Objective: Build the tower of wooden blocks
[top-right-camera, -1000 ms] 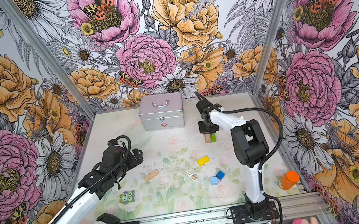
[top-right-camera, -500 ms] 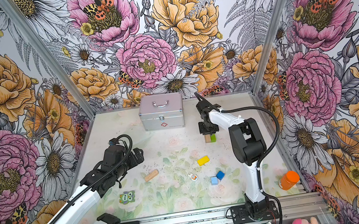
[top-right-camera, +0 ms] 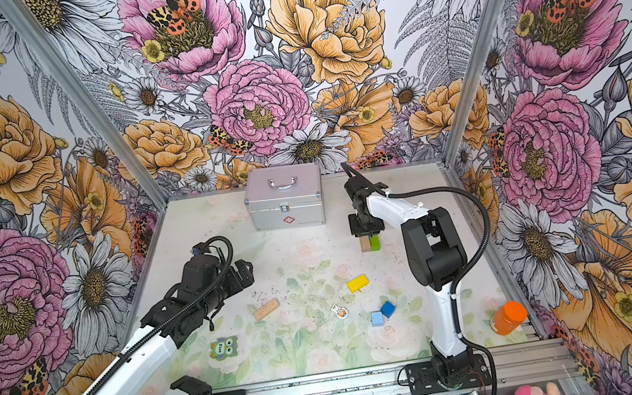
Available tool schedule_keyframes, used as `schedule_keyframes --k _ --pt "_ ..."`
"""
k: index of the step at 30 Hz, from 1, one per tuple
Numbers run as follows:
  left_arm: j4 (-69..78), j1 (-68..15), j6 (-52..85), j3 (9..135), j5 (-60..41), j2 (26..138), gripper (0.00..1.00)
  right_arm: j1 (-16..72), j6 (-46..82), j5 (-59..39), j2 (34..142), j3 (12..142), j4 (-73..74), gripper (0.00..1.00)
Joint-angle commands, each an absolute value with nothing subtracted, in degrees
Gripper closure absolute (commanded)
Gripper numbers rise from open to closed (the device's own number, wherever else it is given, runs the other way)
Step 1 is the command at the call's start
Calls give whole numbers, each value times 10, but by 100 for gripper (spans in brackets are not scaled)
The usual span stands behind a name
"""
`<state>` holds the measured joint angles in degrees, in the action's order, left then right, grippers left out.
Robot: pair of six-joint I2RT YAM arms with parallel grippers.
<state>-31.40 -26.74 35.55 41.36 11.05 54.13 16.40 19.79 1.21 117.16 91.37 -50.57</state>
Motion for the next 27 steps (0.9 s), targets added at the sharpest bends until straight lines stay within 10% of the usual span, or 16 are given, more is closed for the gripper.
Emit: schedule_keyframes --k 1,27 --pt "-303 -262 344 425 100 533 1 160 196 8 1185 933 -510 61" --pt "-419 -350 479 290 139 299 6 303 271 14 917 766 -516 40"
